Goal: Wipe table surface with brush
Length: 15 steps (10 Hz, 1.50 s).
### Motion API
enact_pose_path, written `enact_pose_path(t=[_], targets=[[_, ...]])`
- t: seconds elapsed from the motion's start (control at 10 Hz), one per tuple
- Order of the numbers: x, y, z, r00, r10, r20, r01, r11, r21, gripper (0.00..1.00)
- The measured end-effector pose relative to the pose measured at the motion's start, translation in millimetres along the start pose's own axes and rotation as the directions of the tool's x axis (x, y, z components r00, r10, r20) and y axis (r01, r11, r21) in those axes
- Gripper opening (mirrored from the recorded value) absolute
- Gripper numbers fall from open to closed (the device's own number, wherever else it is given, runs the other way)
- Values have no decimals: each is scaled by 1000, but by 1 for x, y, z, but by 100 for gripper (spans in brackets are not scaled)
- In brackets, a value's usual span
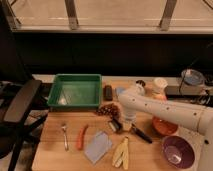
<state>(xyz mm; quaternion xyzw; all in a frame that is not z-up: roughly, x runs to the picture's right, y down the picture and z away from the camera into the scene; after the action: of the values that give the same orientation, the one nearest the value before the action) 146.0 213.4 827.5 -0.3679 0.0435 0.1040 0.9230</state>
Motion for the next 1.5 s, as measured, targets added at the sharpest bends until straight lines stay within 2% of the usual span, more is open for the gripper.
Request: enact_pose_path(t=[0.4, 0.6, 0.8, 1.2, 1.5], targets=[[63, -8, -2, 992, 116, -45, -116, 993, 9, 0], [74, -1, 2, 990, 128, -56, -128, 992, 0, 0], [66, 14, 5, 994, 99, -55, -100, 995, -17, 0], [19, 52, 4, 1000, -5, -9, 5, 999, -39, 0], [-6, 53, 3, 998, -62, 15, 62, 997, -37, 0]])
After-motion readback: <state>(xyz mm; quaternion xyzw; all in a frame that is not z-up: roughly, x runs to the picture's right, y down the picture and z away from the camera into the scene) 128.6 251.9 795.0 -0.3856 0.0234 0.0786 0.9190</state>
